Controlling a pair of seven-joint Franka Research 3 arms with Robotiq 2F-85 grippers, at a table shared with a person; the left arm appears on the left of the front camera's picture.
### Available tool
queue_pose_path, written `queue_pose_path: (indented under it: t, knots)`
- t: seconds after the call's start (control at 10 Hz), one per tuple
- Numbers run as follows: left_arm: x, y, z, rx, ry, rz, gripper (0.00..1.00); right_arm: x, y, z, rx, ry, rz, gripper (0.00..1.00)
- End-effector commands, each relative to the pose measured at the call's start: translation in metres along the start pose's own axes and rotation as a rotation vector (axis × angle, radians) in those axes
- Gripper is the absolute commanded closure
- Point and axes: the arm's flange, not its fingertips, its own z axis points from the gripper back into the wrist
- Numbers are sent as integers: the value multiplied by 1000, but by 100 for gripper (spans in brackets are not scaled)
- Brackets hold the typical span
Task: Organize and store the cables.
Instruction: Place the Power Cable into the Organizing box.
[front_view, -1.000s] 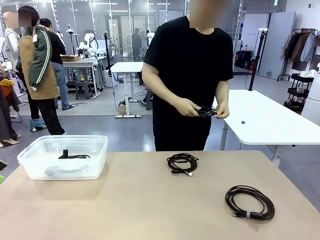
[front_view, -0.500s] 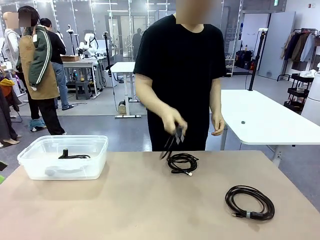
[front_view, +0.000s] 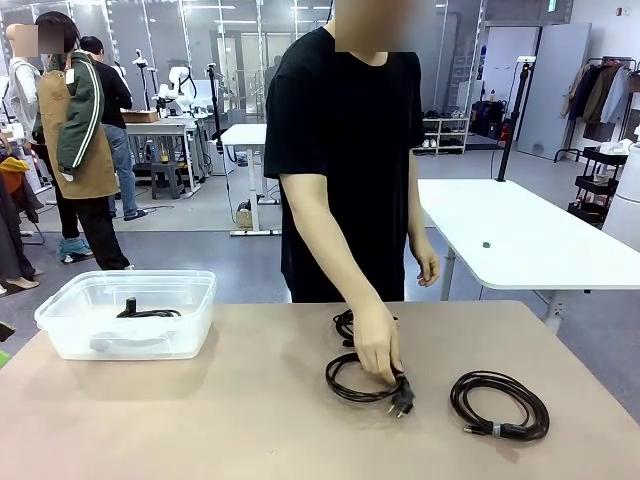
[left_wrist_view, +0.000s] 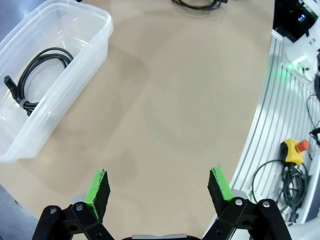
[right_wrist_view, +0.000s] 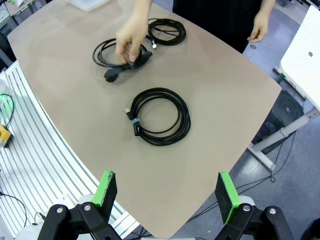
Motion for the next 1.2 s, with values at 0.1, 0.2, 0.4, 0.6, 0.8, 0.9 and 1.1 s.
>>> queue_pose_path:
  t: [0.1, 0.2, 0.4, 0.6, 0.8, 0.9, 1.1]
  knots:
    - [1, 0, -2, -5, -2, 13, 0, 0, 0, 1, -6, -7, 8, 0]
    - [1, 0, -2, -5, -2, 13, 0, 0, 0, 1, -6, -7, 8, 0]
    - [1, 0, -2, -5, -2, 13, 0, 0, 0, 1, -6, -7, 8, 0]
    - [1, 0, -2, -5, -2, 13, 0, 0, 0, 1, -6, -7, 8, 0]
    - [1, 0, -2, -5, -2, 13, 0, 0, 0, 1, -6, -7, 8, 0]
    - [1, 0, -2, -5, -2, 13, 0, 0, 0, 0, 0, 0, 0, 0]
    - [1, 0, -2, -5, -2, 13, 0, 43, 15, -35, -107, 152, -45, 0]
